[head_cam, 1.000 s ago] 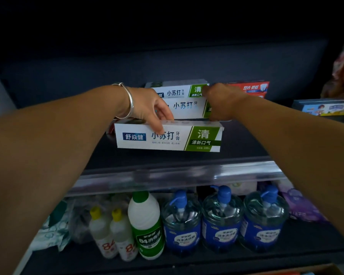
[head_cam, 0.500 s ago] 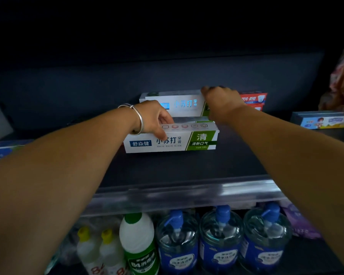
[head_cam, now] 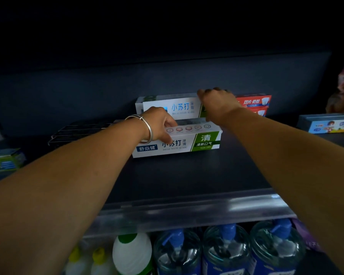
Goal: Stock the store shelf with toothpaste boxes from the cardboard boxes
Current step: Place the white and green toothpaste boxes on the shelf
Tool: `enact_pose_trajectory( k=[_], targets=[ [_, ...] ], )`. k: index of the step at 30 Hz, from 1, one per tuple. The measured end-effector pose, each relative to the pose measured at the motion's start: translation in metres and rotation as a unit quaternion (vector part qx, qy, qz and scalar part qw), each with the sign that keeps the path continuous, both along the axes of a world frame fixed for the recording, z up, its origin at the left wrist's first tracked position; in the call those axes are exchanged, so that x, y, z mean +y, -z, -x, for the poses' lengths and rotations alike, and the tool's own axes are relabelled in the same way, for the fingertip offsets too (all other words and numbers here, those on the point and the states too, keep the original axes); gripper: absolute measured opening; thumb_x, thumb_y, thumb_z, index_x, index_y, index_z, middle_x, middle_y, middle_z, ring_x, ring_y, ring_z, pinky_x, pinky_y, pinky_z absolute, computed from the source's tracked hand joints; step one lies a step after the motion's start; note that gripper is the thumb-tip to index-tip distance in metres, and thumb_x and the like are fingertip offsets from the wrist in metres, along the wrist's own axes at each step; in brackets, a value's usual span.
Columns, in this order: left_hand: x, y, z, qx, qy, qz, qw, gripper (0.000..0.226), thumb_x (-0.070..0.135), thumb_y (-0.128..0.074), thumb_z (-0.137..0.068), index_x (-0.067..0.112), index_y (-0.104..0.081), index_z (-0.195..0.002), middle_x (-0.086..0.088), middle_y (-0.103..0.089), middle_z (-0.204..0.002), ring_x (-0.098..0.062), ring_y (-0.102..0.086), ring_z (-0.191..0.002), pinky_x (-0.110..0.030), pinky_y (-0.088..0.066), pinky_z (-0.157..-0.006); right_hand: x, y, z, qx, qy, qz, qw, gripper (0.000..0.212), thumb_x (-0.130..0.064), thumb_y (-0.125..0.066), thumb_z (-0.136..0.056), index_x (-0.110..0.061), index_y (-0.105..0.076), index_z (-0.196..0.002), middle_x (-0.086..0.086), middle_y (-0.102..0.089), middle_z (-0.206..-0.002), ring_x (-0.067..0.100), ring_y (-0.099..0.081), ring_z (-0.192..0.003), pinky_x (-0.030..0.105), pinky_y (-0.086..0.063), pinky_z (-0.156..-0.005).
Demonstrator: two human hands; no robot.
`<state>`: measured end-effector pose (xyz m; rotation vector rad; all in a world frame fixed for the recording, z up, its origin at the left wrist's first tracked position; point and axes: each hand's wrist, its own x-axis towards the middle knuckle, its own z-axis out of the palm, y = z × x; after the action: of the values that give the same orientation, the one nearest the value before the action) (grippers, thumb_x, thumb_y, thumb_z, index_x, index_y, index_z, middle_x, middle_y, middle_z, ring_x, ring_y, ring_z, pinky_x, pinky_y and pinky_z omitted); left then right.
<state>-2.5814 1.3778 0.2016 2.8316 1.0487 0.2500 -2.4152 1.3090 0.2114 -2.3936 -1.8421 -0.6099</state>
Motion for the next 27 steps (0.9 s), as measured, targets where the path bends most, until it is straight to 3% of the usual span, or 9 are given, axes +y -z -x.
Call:
enact_pose_trajectory(
  k=[6, 12, 16, 22, 27],
  targets=[
    [0.008, 0.013, -0.004, -0.001, -0.006, -0.012, 1.0, 0.058, 0.024, -0.079, -0.072, 0.019, -0.059, -0.126, -0.001, -0.063, -0.119, -0.016, -0.057, -0.108, -0.032, -0.046, -0.098, 0.012, 0.009, -0.004, 0.001, -0.004, -0.005, 1.0, 0.057, -0.008, -0.065, -0.085, -0.01, -0.035, -0.133, 0.014, -0.054, -0.125, 0.033, -0.05, -0.118, 0.048, -0.04, -0.102],
    [0.012, 0.016, -0.007, -0.012, -0.005, -0.03, 0.999, 0.059, 0.025, -0.078, -0.073, 0.019, -0.057, -0.128, 0.0, -0.061, -0.124, -0.015, -0.054, -0.113, -0.022, -0.04, -0.093, 0.021, 0.014, -0.005, 0.013, -0.006, -0.005, 1.0, 0.057, -0.008, -0.063, -0.086, -0.011, -0.034, -0.134, 0.015, -0.054, -0.125, 0.033, -0.051, -0.117, 0.049, -0.04, -0.102],
    [0.015, 0.019, -0.008, -0.018, 0.002, -0.034, 0.999, 0.059, 0.025, -0.077, -0.074, 0.02, -0.056, -0.129, 0.0, -0.059, -0.126, -0.015, -0.052, -0.116, -0.023, -0.04, -0.097, 0.025, 0.016, -0.005, 0.006, 0.005, -0.012, 1.0, 0.056, -0.011, -0.062, -0.087, -0.013, -0.033, -0.135, 0.014, -0.054, -0.125, 0.034, -0.05, -0.117, 0.05, -0.041, -0.1],
    [0.018, 0.021, -0.01, -0.034, 0.021, -0.048, 0.998, 0.042, 0.019, -0.075, -0.077, 0.02, -0.065, -0.118, 0.001, -0.062, -0.119, -0.014, -0.055, -0.11, -0.02, -0.039, -0.094, 0.031, 0.022, -0.008, 0.034, 0.012, -0.045, 0.998, 0.056, -0.005, -0.06, -0.087, -0.014, -0.034, -0.135, 0.016, -0.055, -0.123, 0.037, -0.046, -0.12, 0.05, -0.049, -0.092],
    [0.017, 0.024, -0.011, -0.051, 0.013, -0.033, 0.998, 0.043, 0.012, -0.076, -0.076, 0.019, -0.065, -0.117, -0.001, -0.063, -0.118, -0.016, -0.057, -0.108, -0.025, -0.044, -0.098, 0.033, 0.024, -0.009, 0.054, 0.021, -0.058, 0.997, 0.055, -0.001, -0.056, -0.088, -0.012, -0.034, -0.137, 0.017, -0.052, -0.125, 0.037, -0.037, -0.127, 0.048, -0.048, -0.093]
  ],
)
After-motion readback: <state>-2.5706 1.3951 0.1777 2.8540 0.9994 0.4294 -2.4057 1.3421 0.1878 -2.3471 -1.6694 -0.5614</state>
